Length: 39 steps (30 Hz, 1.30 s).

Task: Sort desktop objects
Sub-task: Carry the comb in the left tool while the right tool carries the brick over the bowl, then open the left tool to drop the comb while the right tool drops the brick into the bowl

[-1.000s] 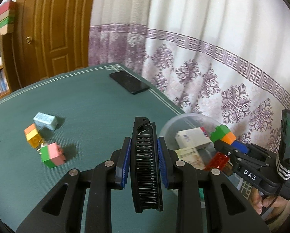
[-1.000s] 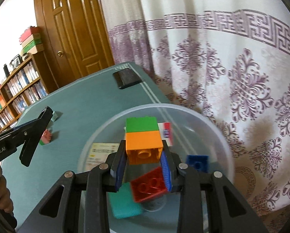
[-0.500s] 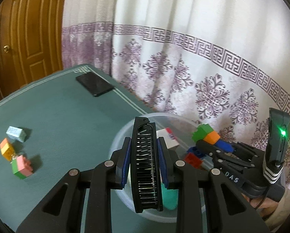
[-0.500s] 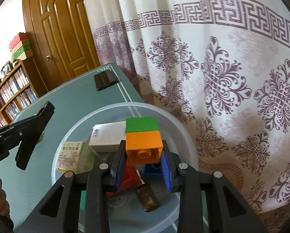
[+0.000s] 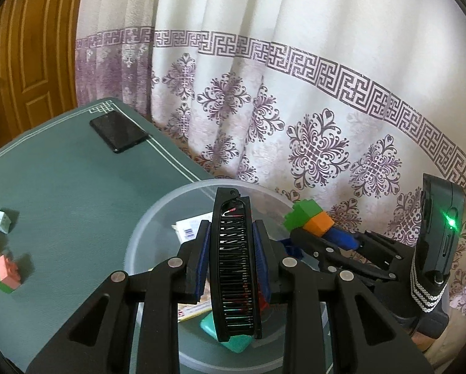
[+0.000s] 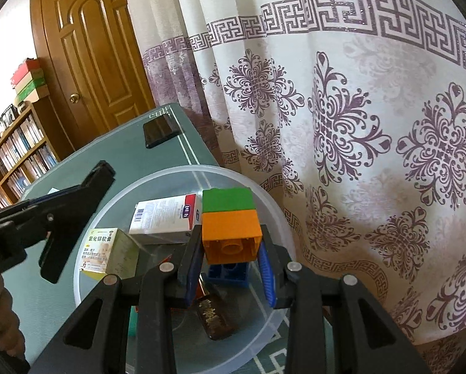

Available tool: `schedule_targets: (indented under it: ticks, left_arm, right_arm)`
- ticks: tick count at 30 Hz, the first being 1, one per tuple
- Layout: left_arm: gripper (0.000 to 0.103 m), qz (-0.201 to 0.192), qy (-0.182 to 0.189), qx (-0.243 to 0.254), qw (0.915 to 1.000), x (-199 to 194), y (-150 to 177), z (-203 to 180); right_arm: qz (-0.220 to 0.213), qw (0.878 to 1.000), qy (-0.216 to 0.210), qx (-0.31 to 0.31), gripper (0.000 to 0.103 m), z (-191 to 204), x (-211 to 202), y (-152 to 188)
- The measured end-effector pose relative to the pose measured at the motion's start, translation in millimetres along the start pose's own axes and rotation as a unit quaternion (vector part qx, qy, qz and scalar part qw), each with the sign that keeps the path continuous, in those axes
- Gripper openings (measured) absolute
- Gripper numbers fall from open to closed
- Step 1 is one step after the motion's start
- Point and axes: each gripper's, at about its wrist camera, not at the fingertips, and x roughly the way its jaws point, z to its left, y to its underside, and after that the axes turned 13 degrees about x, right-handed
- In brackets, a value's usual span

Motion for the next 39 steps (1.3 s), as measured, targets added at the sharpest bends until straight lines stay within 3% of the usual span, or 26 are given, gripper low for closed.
schedule_targets:
  ticks: [5, 7, 9, 11, 18, 27, 39]
  left_arm:
    - [0.031, 0.002, 0.034, -0.002, 0.9994, 3.7, -0.4, -3.6]
    - [0.052, -0.003, 0.037, -0.001, 0.9993, 1.8, -0.5, -4.7]
    - [0.065, -0.016, 0.027, -0.004, 0.9995, -3.7, 0.2, -3.7]
    - [0.065, -0.020, 0.021, -0.009, 0.9995, -7.2, 0.4, -0.5]
    - [0.066, -0.014, 0.001, -0.028, 0.9995, -10.0, 6.7, 11.7]
    - [0.066, -0.015, -0.046, -0.014, 0.9987, -18.7, 10.9, 13.1]
    - [0.066, -0.011, -0.074, -0.020, 0.9970, -26.3, 20.4, 23.5]
  right_arm:
    - [0.005, 1.000, -0.003, -0.005, 0.037, 1.0, 0.7, 1.2]
    - [0.009, 1.000, -0.005, -0.012, 0.037, 4.0, 0.9, 2.4]
    - [0.009, 1.000, -0.006, -0.014, 0.041, 6.2, 0.3, 3.3]
    - [0.010, 1.000, -0.007, -0.013, 0.046, 6.5, 0.4, 3.7]
    - [0.007, 1.000, -0.006, -0.003, 0.051, 5.1, -1.5, 2.9]
    - [0.004, 1.000, -0.007, -0.005, 0.055, 8.6, -3.8, 4.3]
    - [0.000, 1.000, -0.008, -0.008, 0.061, 16.5, -7.8, 7.5]
